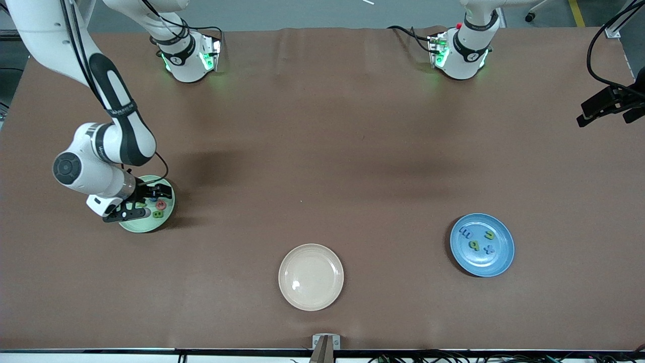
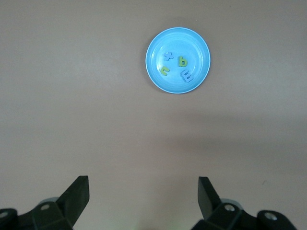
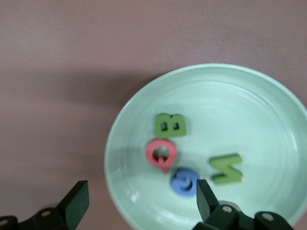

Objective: Sort upper and lower case letters into plates

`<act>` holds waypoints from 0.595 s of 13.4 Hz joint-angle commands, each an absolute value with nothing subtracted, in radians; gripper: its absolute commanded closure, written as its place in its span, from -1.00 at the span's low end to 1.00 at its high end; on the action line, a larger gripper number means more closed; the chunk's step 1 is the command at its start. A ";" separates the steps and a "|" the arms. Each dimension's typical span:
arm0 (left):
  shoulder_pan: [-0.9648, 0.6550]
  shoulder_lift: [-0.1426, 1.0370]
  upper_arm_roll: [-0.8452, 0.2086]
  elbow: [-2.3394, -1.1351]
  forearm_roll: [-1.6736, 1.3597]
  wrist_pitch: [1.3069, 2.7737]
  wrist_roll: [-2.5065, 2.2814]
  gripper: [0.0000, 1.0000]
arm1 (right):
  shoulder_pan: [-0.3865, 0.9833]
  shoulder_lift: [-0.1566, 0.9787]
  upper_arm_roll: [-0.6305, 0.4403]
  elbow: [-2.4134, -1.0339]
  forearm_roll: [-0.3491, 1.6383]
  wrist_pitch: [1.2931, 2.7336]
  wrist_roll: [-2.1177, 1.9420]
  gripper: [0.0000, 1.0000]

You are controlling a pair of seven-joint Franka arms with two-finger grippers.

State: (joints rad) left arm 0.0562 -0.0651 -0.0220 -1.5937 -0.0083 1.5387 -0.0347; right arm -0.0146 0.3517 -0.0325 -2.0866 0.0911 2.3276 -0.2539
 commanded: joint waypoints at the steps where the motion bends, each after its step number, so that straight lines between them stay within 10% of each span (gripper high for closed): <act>1: 0.029 -0.094 -0.020 -1.617 -0.015 1.508 -0.017 -1.00 | -0.026 0.235 -0.020 -2.102 0.078 2.222 -0.201 -0.98; 8: 0.014 -0.126 -0.107 -1.641 0.029 1.514 -0.110 -1.00 | -0.026 0.106 -0.018 -1.875 0.077 1.763 -0.121 -0.98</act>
